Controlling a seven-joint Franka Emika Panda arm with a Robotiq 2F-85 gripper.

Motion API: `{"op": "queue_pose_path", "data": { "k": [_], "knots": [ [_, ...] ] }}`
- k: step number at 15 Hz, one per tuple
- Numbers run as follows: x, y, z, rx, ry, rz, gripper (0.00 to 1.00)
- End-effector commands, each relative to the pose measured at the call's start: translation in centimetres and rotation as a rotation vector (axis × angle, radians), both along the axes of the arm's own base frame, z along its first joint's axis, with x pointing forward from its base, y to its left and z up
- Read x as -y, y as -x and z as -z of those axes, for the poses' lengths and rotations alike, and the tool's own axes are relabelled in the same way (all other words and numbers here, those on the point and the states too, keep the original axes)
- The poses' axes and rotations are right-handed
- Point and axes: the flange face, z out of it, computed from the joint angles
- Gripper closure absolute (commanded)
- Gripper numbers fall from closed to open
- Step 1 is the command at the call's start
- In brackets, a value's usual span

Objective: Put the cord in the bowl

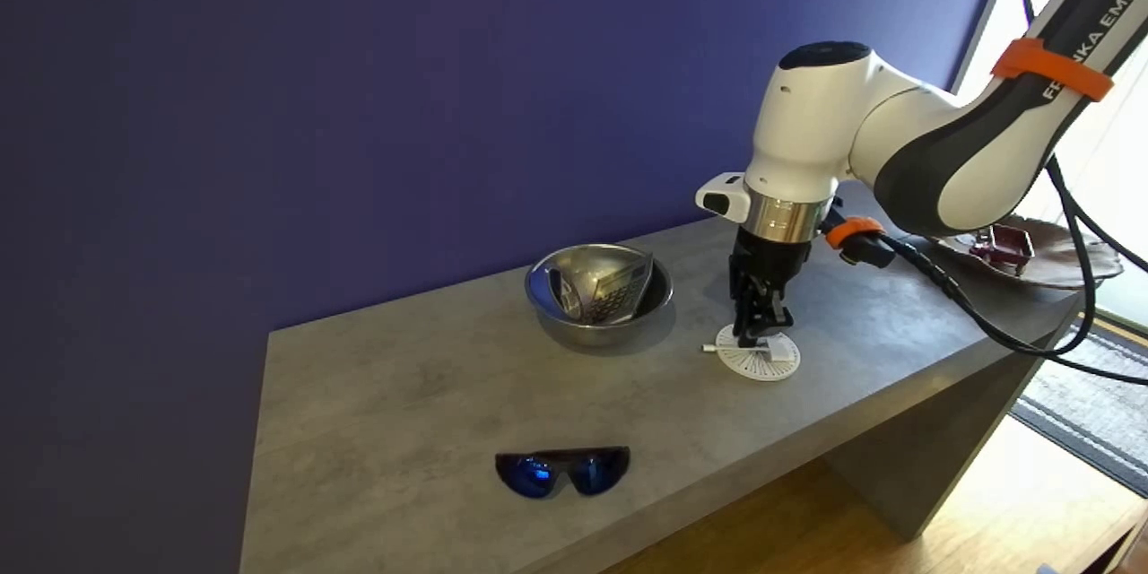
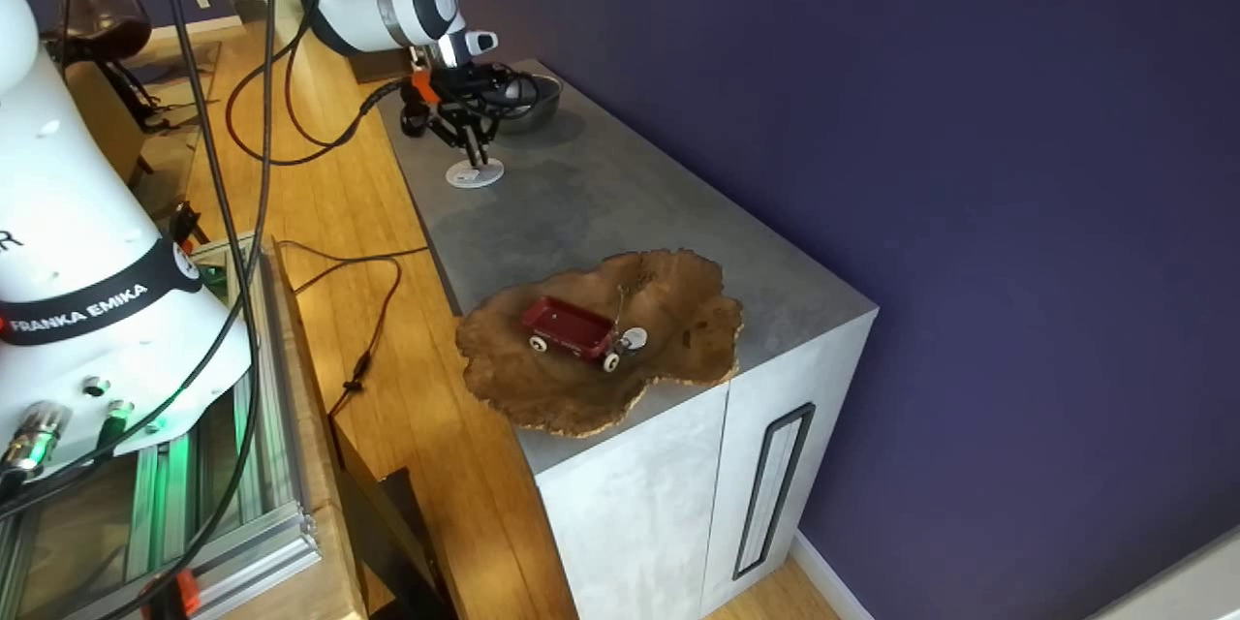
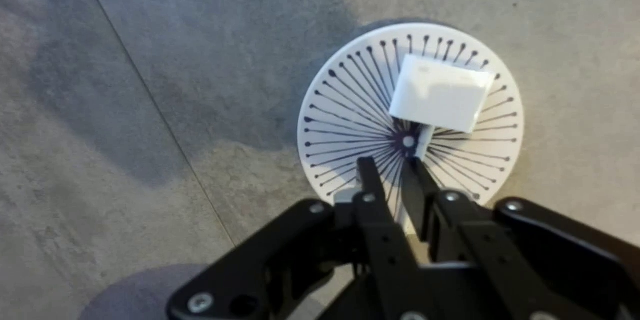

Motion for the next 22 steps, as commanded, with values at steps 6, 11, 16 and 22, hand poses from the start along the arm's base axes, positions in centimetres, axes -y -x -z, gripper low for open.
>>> {"op": "queue_pose_path", "data": {
  "k": [6, 11, 16, 22],
  "knots": [
    [-0.4, 0.0, -0.8, 0.034, -0.021, -0.013, 0.8],
    [-1.3, 0.6, -1.1, 0.03, -0.037, -0.042, 0.73],
    [-1.8, 1.2, -0.8, 0.016, -0.05, -0.061, 0.77],
    [-0.8, 0.6, -0.2, 0.008, -0.053, -0.044, 0.79]
  ]
}}
